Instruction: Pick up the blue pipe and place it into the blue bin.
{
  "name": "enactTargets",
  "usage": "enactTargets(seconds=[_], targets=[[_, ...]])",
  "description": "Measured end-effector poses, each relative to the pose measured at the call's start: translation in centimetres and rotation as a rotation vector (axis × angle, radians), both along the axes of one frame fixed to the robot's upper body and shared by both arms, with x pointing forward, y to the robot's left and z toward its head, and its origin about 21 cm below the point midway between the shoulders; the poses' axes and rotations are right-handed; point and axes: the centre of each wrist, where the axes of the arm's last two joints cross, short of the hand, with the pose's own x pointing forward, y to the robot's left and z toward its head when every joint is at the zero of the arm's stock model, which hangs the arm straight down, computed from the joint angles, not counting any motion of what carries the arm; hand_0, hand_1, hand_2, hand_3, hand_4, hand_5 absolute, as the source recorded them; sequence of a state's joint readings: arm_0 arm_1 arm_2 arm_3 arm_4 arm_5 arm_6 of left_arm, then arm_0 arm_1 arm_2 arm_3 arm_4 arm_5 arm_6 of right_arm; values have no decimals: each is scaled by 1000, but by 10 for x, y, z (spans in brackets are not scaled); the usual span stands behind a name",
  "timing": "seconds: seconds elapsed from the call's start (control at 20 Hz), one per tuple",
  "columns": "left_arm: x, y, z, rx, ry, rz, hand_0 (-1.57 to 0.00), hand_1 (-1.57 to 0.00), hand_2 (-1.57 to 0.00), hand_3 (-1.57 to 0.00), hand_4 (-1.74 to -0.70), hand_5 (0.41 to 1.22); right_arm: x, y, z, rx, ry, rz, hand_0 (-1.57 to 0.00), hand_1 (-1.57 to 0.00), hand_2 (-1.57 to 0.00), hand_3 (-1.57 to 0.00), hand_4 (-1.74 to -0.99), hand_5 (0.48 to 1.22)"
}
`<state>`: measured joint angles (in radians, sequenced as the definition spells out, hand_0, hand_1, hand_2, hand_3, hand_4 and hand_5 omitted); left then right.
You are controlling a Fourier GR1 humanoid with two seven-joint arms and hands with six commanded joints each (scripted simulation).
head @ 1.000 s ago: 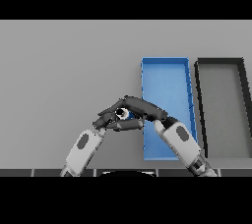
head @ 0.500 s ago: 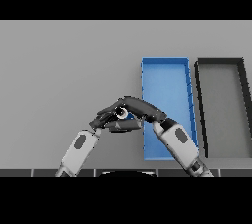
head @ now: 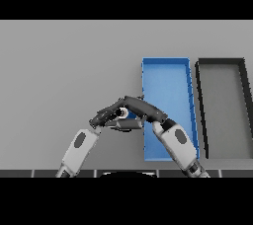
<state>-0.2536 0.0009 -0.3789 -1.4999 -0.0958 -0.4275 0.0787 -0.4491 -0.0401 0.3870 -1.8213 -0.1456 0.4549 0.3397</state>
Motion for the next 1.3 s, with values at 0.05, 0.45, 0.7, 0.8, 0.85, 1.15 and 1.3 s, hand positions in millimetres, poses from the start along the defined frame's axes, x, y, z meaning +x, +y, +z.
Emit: enactTargets(seconds=[0.05, 0.45, 0.7, 0.8, 0.85, 1.15, 1.3], targets=[[-3, -2, -1, -1, 7, -7, -32, -30, -29, -23, -967, 544, 2, 0, 1, 9, -4, -11, -1571, -1571, -1571, -1570, -1497, 1220], [-7, -5, -1, 25, 16, 10, -5, -4, -4, -3, -965, 479, 15, -9, 63, 146, 80, -18, -1571, -1571, -1571, -1571, -1495, 1221], [-8, -1, 0, 18, 3, 12, -1, -1, -1, 0, -949, 471, 35, -26, 120, 281, 49, -77, -1571, -1571, -1571, -1571, -1497, 1221], [-9, 3, -2, 20, -8, 12, 0, 0, 0, 0, -946, 466, 45, -40, 135, 315, 19, -164, -1571, -1571, -1571, -1571, -1498, 1221], [-11, 5, -3, 15, -10, 7, 0, 0, 0, 0, -948, 466, 49, -48, 142, 312, -1, -209, -1571, -1571, -1571, -1571, -1498, 1221], [-12, 8, 2, 28, -3, 33, 1, 1, 1, 1, -950, 472, 77, -96, 124, 233, 39, -493, -1571, -1571, -1571, -1571, -1499, 1221], [-8, 7, 2, 34, -14, 40, 1, 1, 1, 1, -943, 465, 81, -117, 103, 174, 96, -587, -1571, -1571, -1571, -1571, -1499, 1221]])
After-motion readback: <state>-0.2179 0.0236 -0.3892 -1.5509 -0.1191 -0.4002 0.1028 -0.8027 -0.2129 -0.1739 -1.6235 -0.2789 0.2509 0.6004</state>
